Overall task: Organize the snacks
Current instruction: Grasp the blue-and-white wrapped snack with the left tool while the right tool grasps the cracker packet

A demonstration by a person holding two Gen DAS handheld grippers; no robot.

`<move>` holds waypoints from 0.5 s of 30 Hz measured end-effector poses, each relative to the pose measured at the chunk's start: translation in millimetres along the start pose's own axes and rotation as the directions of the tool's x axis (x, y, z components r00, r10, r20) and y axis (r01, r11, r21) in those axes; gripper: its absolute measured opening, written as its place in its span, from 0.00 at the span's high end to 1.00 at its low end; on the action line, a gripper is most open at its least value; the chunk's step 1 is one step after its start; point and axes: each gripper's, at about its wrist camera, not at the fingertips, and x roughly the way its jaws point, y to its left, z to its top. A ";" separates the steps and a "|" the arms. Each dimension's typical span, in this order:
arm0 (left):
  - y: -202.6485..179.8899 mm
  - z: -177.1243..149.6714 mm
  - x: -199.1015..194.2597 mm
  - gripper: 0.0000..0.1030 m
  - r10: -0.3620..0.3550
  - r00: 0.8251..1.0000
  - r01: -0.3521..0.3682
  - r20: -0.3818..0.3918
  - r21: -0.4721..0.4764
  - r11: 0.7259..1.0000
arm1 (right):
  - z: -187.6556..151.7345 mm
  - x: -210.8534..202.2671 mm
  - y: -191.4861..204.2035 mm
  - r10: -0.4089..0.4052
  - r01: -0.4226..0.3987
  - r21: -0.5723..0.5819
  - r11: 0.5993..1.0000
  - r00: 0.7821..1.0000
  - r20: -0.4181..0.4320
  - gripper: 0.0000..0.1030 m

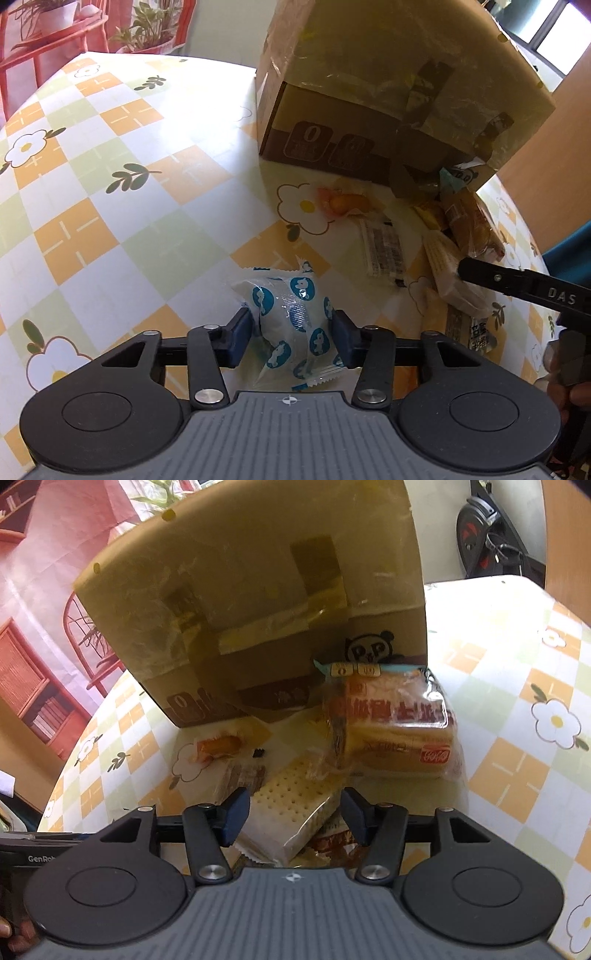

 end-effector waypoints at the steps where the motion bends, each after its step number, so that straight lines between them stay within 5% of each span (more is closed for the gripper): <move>1: -0.4 -0.5 0.2 0.53 0.001 1.000 -0.001 0.002 0.001 1.000 | 0.0 1.6 0.6 0.000 0.000 0.000 1.000 1.000 -0.006 0.42; 15: 0.1 -1.7 0.4 0.53 -0.007 1.000 0.007 0.004 -0.002 1.000 | 9.0 29.4 13.9 -0.059 0.056 -0.066 0.996 0.998 -0.035 0.29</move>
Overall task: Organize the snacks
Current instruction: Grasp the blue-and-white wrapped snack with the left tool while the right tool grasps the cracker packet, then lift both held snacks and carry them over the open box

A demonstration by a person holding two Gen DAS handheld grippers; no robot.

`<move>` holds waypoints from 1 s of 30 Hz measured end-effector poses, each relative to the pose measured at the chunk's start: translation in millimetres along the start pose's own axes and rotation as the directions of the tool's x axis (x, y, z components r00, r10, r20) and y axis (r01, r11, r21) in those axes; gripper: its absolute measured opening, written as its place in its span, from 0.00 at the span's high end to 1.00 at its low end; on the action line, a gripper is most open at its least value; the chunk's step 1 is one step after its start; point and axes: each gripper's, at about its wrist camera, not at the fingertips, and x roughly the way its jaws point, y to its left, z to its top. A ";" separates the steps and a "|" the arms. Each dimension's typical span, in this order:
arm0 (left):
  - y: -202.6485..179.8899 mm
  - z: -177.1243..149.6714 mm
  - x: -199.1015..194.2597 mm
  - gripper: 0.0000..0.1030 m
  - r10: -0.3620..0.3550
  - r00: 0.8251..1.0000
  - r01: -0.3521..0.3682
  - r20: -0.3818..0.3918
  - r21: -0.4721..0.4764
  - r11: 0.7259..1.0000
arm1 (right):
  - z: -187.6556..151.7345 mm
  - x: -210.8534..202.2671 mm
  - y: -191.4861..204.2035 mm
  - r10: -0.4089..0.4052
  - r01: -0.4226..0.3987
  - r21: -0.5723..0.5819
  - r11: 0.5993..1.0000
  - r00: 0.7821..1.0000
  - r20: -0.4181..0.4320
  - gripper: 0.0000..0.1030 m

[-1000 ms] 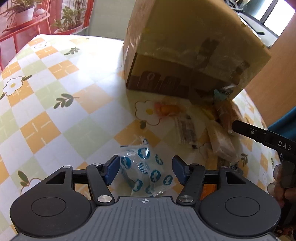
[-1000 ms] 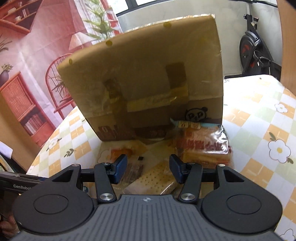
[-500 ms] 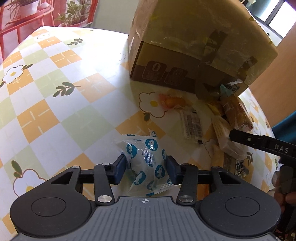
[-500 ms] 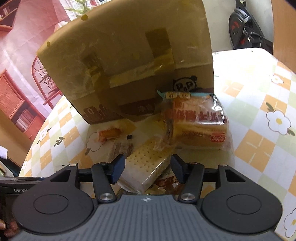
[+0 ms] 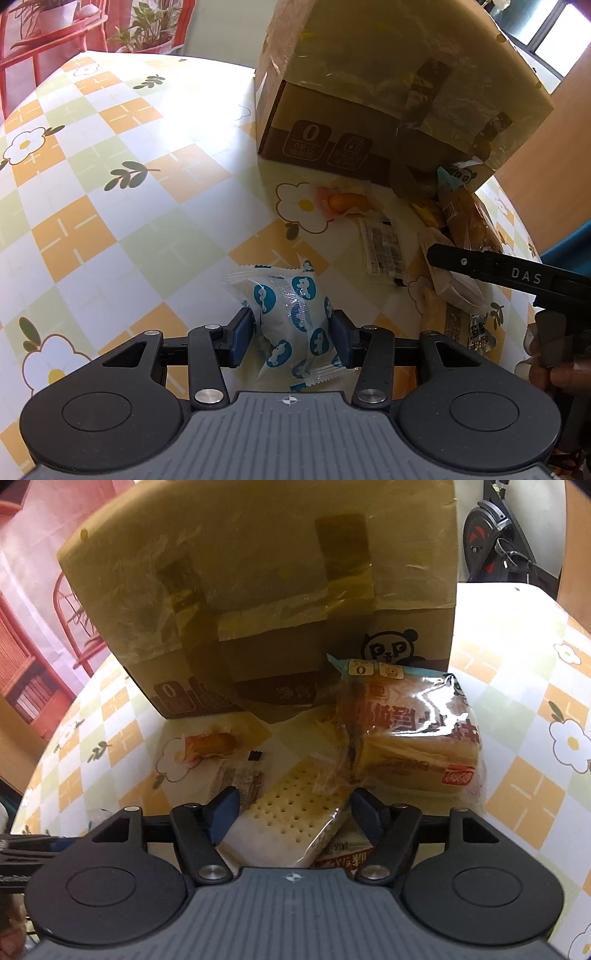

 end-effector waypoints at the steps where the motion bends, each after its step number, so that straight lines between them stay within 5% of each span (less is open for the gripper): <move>1: 0.0 -0.1 0.0 0.53 0.001 1.000 -0.001 0.000 0.001 1.000 | -0.1 1.2 0.0 -0.002 0.002 0.004 1.000 1.000 -0.004 0.29; 30: 5.9 -0.4 -7.3 0.61 -0.007 0.999 0.008 0.037 -0.023 1.000 | -11.5 -22.0 15.6 0.104 -0.104 -0.091 0.990 0.995 -0.007 0.46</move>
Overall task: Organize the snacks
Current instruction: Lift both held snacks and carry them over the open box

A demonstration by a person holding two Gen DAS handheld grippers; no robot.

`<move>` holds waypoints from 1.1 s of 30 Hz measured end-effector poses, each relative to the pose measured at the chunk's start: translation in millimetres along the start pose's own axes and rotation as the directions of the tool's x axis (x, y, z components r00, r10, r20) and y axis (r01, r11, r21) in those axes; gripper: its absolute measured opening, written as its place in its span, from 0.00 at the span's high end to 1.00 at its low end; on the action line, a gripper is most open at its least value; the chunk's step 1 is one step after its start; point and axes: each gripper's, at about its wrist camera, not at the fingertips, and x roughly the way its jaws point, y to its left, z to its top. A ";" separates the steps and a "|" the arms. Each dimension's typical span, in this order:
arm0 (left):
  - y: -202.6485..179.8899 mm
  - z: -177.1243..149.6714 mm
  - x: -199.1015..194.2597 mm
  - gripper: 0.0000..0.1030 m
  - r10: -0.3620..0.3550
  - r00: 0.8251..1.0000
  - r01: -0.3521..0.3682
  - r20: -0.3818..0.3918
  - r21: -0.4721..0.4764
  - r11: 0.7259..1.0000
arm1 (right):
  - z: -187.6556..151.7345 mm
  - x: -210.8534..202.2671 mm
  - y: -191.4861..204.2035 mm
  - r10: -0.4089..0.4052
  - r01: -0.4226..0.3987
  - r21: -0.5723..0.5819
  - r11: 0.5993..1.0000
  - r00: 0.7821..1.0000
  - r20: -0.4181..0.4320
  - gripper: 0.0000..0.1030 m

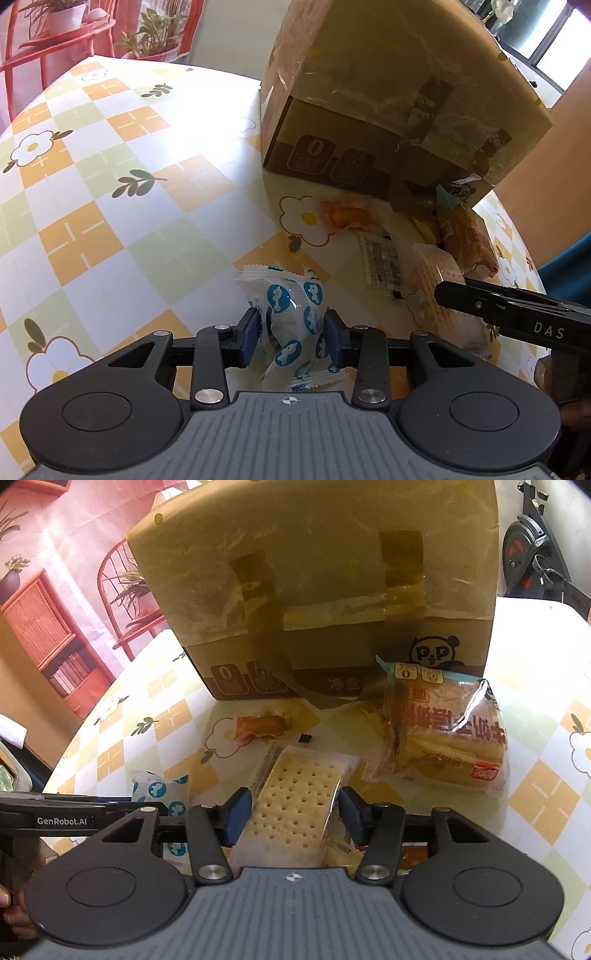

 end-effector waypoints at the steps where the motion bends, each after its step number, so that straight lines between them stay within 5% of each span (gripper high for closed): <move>1: -0.1 -0.2 -0.1 0.62 0.000 1.000 0.000 0.001 0.001 1.000 | -0.1 0.3 -0.2 -0.001 0.001 -0.001 1.000 1.000 -0.001 0.46; 19: -11.6 28.4 -41.4 0.66 -0.057 0.979 0.046 0.196 0.059 0.997 | 20.7 -33.8 -1.5 0.027 -0.030 0.016 0.999 0.990 0.139 0.48; 27: -36.4 59.3 -71.5 0.66 -0.138 0.946 0.104 0.293 0.129 0.986 | 43.7 -63.1 -3.5 0.030 -0.034 0.012 0.999 0.968 0.247 0.48; 33: -62.8 91.0 -95.1 0.66 -0.208 0.900 0.144 0.383 0.190 0.971 | 73.7 -94.4 -5.6 0.024 -0.019 -0.016 1.000 0.933 0.360 0.48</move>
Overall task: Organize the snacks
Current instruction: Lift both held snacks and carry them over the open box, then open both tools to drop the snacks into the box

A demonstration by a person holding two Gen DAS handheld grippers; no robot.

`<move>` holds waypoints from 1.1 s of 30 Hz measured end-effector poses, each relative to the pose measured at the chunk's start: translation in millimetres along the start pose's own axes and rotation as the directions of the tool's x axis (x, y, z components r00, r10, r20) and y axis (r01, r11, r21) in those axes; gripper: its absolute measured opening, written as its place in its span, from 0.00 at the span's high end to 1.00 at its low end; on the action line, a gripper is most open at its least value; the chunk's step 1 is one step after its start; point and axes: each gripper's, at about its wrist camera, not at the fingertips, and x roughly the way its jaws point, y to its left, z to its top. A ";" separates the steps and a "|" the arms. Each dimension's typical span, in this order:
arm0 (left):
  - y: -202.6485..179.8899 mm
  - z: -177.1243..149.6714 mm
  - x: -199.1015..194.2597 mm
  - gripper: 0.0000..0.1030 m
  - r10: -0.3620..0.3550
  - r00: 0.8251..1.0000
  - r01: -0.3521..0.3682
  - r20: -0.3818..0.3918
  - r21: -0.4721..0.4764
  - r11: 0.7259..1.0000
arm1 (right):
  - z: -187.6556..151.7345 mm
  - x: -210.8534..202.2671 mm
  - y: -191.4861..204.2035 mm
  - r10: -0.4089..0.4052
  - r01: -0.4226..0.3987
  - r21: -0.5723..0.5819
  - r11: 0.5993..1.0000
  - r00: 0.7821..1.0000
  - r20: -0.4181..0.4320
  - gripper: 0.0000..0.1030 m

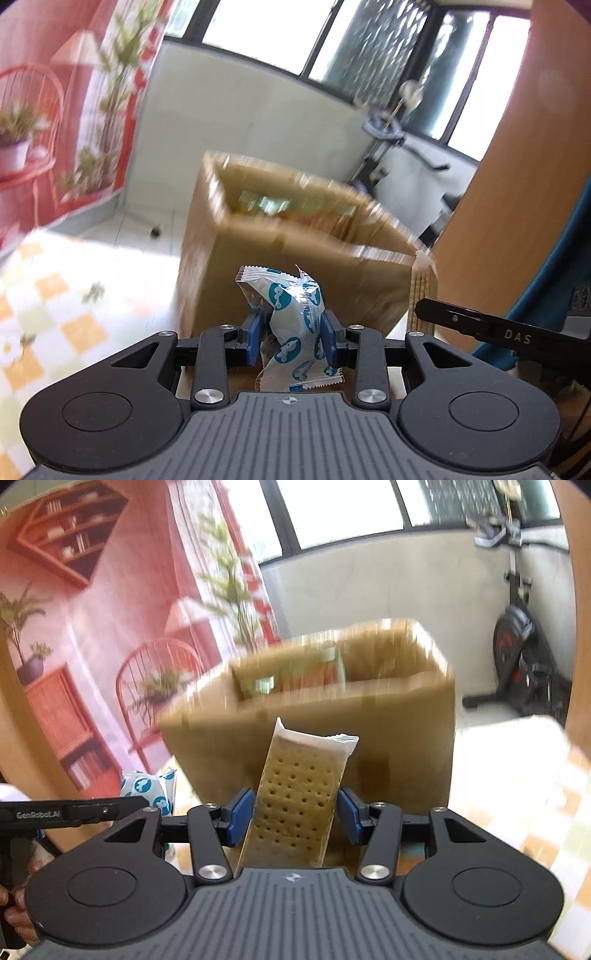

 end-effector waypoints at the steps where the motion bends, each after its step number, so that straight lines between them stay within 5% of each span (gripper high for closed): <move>1: -4.4 5.7 3.5 0.66 -0.006 1.000 0.006 0.014 0.006 1.000 | 7.8 -2.9 -0.5 0.000 0.000 -0.005 1.000 1.000 0.025 0.48; 11: -27.5 56.9 41.8 0.66 -0.062 0.991 0.058 0.119 0.034 0.998 | 64.9 3.2 -2.0 -0.012 0.024 -0.066 0.998 0.984 0.179 0.48; 19: -27.2 65.5 88.2 0.66 -0.079 0.995 0.079 0.066 0.005 0.997 | 84.7 44.4 -19.8 -0.054 0.075 -0.089 0.993 0.975 0.217 0.48; 27: -19.6 67.0 112.3 0.65 -0.042 0.999 0.043 -0.016 0.047 0.998 | 85.5 77.3 -39.6 -0.091 0.101 -0.057 0.993 0.983 0.160 0.49; 33: -13.5 66.9 105.5 0.46 -0.008 1.000 0.009 -0.021 0.047 0.999 | 76.0 78.8 -40.5 -0.129 0.137 -0.045 0.990 0.982 0.140 0.47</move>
